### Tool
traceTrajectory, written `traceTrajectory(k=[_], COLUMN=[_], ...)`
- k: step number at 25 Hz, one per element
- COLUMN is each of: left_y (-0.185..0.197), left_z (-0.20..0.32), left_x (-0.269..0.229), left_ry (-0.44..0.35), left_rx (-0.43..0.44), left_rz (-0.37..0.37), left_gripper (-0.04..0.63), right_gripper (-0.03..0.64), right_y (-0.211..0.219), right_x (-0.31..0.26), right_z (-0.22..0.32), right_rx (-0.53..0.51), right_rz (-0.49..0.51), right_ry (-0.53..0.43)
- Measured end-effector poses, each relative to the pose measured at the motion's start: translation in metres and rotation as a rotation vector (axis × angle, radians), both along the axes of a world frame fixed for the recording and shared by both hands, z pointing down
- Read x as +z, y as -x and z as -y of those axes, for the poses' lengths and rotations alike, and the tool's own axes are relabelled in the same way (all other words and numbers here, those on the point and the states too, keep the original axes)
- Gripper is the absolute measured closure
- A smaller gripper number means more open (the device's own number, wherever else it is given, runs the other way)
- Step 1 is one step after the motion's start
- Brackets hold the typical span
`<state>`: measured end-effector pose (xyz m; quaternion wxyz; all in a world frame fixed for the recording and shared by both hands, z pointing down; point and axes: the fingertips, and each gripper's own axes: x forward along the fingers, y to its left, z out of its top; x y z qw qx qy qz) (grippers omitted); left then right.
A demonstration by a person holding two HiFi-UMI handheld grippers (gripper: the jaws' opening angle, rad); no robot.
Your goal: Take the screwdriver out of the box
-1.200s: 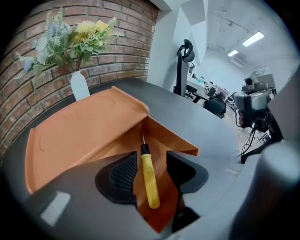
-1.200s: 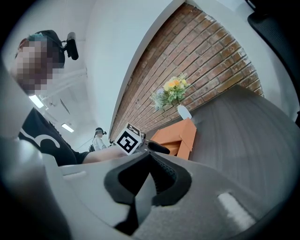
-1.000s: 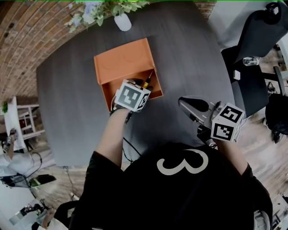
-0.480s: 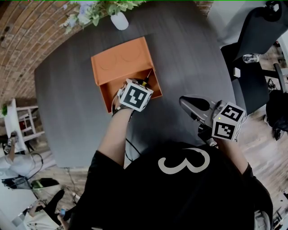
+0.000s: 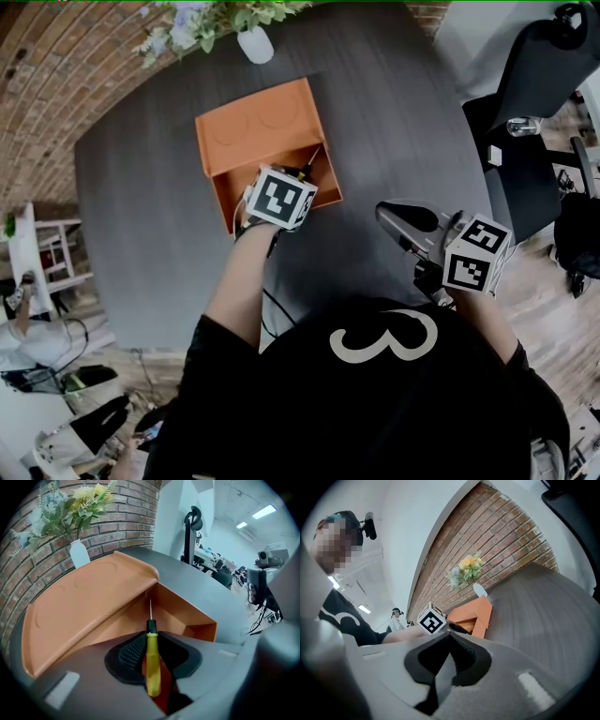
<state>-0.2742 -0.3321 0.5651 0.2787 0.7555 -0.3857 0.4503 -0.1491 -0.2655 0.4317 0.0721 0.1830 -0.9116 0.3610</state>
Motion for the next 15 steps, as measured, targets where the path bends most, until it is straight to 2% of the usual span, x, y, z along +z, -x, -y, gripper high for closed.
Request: traceTrajectory(k=[2, 4, 10, 15], left_y=[0.005, 0.008, -0.001, 0.0], left_z=[-0.011, -0.017, -0.008, -0.009], left_x=[0.004, 0.004, -0.03, -0.059], left_ry=[0.034, 0.03, -0.156, -0.287], left_rx=[-0.003, -0.001, 0.04, 0.033], left_rz=[0.026, 0.053, 0.069, 0.088], left_gripper=[0.495, 0.496, 0.497, 0.497], right_gripper=[0.615, 0.615, 0.615, 0.615], right_y=[0.003, 0.005, 0.011, 0.015], right_x=[-0.001, -0.002, -0.01, -0.022], right_z=[-0.001, -0.003, -0.003, -0.007], right_rx=[-0.008, -0.016, -0.049, -0.07], right_rz=[-0.002, -0.004, -0.001, -0.001], right_ry=[-0.001, 0.001, -0.017, -0.041])
